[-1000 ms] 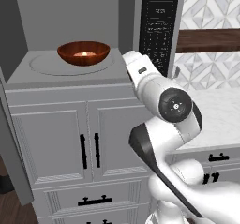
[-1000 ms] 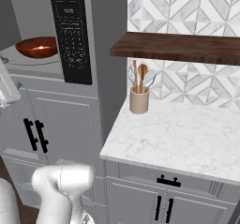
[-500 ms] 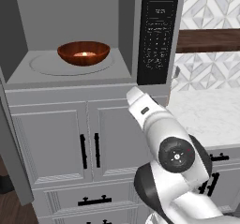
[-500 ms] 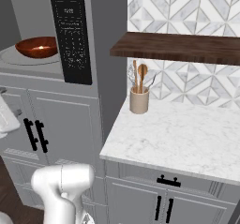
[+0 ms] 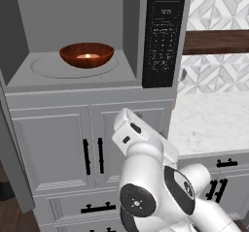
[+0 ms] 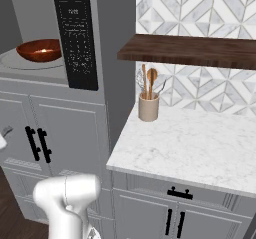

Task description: Open the microwave, place the bowl with waffle inside the microwave, then close the microwave door and turn it on.

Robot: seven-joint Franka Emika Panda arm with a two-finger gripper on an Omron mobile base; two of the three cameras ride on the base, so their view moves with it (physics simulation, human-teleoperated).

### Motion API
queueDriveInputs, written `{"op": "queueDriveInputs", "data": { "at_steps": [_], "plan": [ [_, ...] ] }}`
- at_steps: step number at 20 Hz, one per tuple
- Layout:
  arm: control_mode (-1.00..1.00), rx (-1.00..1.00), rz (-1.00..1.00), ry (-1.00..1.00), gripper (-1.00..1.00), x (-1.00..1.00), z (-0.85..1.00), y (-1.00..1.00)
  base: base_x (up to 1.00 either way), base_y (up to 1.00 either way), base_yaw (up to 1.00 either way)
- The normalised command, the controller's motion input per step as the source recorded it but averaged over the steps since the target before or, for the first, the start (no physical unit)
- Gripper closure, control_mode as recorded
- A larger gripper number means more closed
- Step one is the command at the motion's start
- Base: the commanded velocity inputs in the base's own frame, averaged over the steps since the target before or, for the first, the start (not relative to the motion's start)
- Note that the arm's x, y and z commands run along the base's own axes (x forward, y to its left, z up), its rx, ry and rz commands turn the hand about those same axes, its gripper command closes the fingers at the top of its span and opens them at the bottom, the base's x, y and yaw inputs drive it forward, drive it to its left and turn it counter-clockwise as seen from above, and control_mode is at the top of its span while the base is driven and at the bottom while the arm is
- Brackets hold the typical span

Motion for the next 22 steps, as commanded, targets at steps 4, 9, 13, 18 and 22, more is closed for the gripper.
{"op": "queueDriveInputs", "data": {
  "at_steps": [4,9,13,18,22],
  "plan": [
    [-1.0,-0.03,-0.03,-0.41,-1.0,0.02,-0.43,0.0,0.0,0.0,0.0],
    [-1.0,-0.01,-0.01,-0.41,-1.0,0.07,-0.41,0.14,0.0,0.0,0.0],
    [-1.0,-0.02,0.0,-0.29,-1.0,0.1,-0.36,0.45,0.0,0.0,0.0],
    [-1.0,-0.16,-0.02,-0.15,1.0,0.07,-0.34,0.86,0.0,0.0,0.0],
    [-1.0,-0.18,-0.04,-0.08,1.0,0.09,-0.32,0.88,0.0,0.0,0.0]
  ]
}}
